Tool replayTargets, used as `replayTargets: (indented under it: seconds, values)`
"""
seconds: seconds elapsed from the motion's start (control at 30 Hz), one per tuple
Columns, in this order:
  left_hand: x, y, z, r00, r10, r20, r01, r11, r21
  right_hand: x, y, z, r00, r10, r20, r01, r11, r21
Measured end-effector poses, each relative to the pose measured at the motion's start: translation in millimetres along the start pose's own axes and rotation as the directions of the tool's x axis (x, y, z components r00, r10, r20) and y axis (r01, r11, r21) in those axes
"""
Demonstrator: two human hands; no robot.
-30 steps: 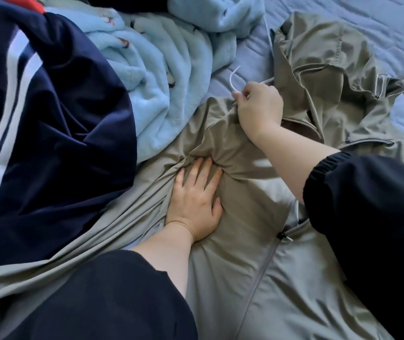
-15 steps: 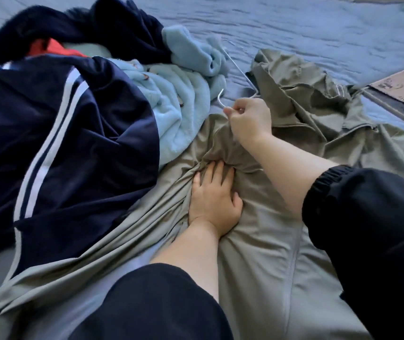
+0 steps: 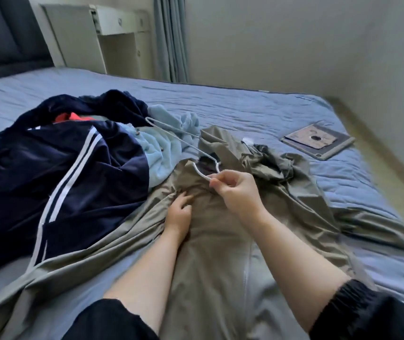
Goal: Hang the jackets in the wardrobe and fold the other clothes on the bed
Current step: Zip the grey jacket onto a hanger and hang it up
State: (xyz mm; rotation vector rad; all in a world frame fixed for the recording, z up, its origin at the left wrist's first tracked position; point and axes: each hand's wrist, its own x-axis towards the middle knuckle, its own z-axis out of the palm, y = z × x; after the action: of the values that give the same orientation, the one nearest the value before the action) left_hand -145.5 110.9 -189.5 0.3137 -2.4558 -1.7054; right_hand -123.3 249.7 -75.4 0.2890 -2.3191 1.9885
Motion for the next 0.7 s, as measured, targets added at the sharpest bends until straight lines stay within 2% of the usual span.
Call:
replayTargets:
  seconds: [0.07,0.1,0.17,0.23,0.27,0.3,0.37,0.43,0.5,0.6,0.63,0.7]
  values:
    - [-13.7,5.4,-9.6,0.997,-0.080,0.023,0.083,0.982,-0.172,-26.4,-4.8,-8.8,0.999,0.031,0.010,-0.031,0.999,0.032]
    - [-23.0,5.1,-13.6,0.999,-0.044,-0.004,0.043,0.986,-0.159,-37.5,-5.9,-12.7,0.999,0.037,0.011,-0.038,0.999,0.034]
    - [-44.8,5.4,-21.5,0.969,0.189,-0.161,-0.182,0.981,0.060,-56.9,-5.5,-18.0,0.999,0.052,0.010,-0.052,0.998,0.037]
    - [-58.8,10.4,-31.0,0.822,0.493,-0.285,-0.399,0.855,0.330,-73.7,-5.3,-21.3,0.997,0.076,0.029,-0.077,0.996,0.039]
    - [-62.1,17.3,-37.4,0.762,0.587,-0.273,-0.443,0.780,0.442,-80.5,-6.2,-22.3,0.995,0.086,0.046,-0.088,0.995,0.047]
    - [-63.4,25.4,-43.3,0.737,0.644,-0.205,-0.463,0.702,0.541,-85.8,-8.3,-23.6,0.994,0.094,0.065,-0.097,0.993,0.060]
    - [-61.4,42.0,-54.5,0.733,0.680,-0.017,-0.476,0.531,0.702,-92.1,-15.4,-25.9,0.990,0.090,0.110,-0.099,0.992,0.082]
    - [-56.0,60.5,-66.8,0.715,0.690,0.114,-0.484,0.371,0.792,-96.0,-27.6,-27.6,0.986,0.064,0.156,-0.077,0.993,0.084]
    - [-53.0,81.1,-82.6,0.683,0.705,0.192,-0.518,0.282,0.808,-96.8,-42.0,-29.4,0.985,0.028,0.167,-0.048,0.992,0.121]
    - [-57.3,108.4,-104.3,0.733,0.637,0.239,-0.521,0.299,0.800,-85.5,-52.1,-33.1,0.996,0.023,0.090,-0.042,0.977,0.210]
    - [-58.4,115.6,-111.2,0.740,0.646,0.187,-0.485,0.320,0.814,-80.5,-51.9,-35.2,0.996,0.067,0.061,-0.078,0.977,0.198]
    - [-61.9,130.5,-125.8,0.764,0.645,0.012,-0.370,0.423,0.827,-74.2,-48.2,-37.2,0.986,0.168,0.025,-0.169,0.980,0.103]
